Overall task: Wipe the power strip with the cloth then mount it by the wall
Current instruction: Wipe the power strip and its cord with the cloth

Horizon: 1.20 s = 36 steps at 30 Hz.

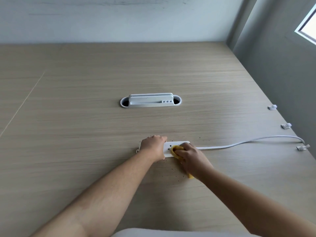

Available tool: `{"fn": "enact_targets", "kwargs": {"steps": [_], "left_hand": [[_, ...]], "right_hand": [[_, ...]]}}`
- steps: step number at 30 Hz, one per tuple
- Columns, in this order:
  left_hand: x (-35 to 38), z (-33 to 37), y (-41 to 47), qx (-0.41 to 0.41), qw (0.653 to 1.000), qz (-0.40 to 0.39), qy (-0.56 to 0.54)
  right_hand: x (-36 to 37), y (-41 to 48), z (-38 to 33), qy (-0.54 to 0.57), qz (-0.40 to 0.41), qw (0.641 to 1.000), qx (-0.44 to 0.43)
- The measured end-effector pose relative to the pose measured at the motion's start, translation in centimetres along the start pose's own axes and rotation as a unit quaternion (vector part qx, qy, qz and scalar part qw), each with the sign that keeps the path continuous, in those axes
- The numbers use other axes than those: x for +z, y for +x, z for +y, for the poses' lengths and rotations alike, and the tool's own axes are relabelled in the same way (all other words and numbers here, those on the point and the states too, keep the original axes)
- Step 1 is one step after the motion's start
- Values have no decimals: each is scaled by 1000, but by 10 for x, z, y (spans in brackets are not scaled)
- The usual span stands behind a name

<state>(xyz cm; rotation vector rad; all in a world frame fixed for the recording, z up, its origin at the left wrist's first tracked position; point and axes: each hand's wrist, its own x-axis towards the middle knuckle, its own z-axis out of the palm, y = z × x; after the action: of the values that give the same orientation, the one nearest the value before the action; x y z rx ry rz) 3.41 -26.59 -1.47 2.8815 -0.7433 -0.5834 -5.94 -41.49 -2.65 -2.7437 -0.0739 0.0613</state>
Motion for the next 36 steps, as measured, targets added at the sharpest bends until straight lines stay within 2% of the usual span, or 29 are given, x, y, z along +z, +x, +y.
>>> {"fn": "enact_targets", "kwargs": {"steps": [1, 4, 5, 6, 8, 10, 11, 12, 15, 16, 17, 19, 20, 22, 23, 26, 27, 28, 30, 32, 33, 34, 36], "left_hand": [[0, 0, 0, -2, 1000, -2, -5], [0, -1, 1, -5, 1000, -2, -15], [0, -1, 0, -5, 1000, -1, -15], [0, 0, 1, -6, 1000, 0, -15], [0, 0, 1, -8, 1000, 2, -11], [0, 0, 1, -11, 1000, 1, -11], [-1, 0, 1, -11, 1000, -3, -14], [-2, 0, 1, -12, 1000, -9, -19], [-3, -2, 0, -21, 999, -13, -37], [-3, -2, 0, -22, 999, -13, -42], [-2, -3, 0, -23, 999, -13, -43], [-3, -2, 0, -25, 999, -9, -39], [-3, -2, 0, -26, 999, -7, -37], [-3, -2, 2, -28, 999, -7, -41], [-3, -2, 1, -28, 998, -11, -46], [-3, -5, 0, -29, 998, -11, -53], [-3, -5, -1, -28, 998, -12, -55], [-3, -4, -1, -28, 998, -13, -57], [-6, -3, -1, -30, 998, -16, -54], [-7, -3, -1, -30, 998, -19, -52], [-7, -3, 0, -30, 998, -19, -52], [-7, -2, -1, -30, 998, -21, -51], [-6, -4, 0, -29, 998, -17, -51]], "right_hand": [[-5, -6, 8, 6, 12, 1000, 26], [-29, 4, 46, -1, 88, 969, 229], [-35, 13, 51, -15, 108, 962, 249], [-38, 21, 46, -12, 130, 966, 226], [-28, 28, 15, 25, 139, 984, 109], [-2, 17, -11, 21, 77, 997, 5], [8, 10, -9, -8, 46, 999, -14], [9, 5, 2, -24, 30, 999, 6], [-14, 15, 52, -3, 60, 969, 239], [-21, 21, 59, -12, 76, 960, 268], [-25, 27, 54, -8, 103, 964, 246], [-19, 33, 21, 31, 128, 984, 118], [-10, 27, 4, 44, 97, 992, 62], [7, 10, -7, 0, 41, 999, -15], [7, 4, 3, -22, 27, 999, -12], [-13, 4, 52, -33, 52, 983, 173], [-18, 8, 58, -43, 65, 976, 205], [-19, 12, 53, -39, 86, 976, 195], [-11, 18, 23, -21, 98, 992, 77], [5, 6, 1, -35, 52, 998, -30], [7, 0, 0, -43, 37, 997, -53], [3, -4, 8, -42, 33, 998, -41], [-10, 3, 34, -45, 46, 996, 67]]}}
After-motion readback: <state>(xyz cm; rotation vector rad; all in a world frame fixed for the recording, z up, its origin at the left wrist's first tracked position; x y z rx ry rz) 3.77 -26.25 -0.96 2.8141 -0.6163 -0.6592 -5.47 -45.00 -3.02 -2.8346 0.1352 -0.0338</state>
